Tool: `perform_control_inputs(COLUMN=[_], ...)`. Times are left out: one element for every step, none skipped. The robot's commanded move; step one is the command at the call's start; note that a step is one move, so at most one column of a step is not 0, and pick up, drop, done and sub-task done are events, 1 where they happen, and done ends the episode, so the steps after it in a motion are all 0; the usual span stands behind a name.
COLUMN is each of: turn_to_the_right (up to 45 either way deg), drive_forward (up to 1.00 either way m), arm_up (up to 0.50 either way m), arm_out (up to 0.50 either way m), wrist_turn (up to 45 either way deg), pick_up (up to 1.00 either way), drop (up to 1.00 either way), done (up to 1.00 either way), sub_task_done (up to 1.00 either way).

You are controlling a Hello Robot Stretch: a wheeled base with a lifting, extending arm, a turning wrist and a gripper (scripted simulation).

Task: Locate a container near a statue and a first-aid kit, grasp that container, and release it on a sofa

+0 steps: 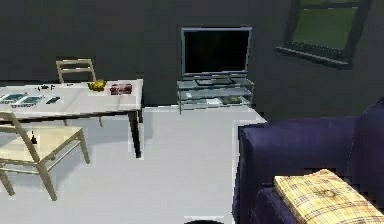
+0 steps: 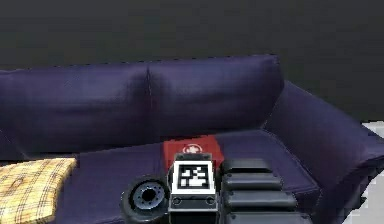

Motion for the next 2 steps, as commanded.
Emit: perform_control_inputs(turn_to_the_right=[45.0, 45.0], drive_forward=[0.00, 0.00], arm_up=[0.00, 0.00], arm_out=[0.00, 0.00], wrist_turn=[0.0, 0.0], pick_up=[0.00, 0.00], drop=[0.00, 0.00], done=[0.00, 0.00], sub_task_done=[0.00, 0.00])
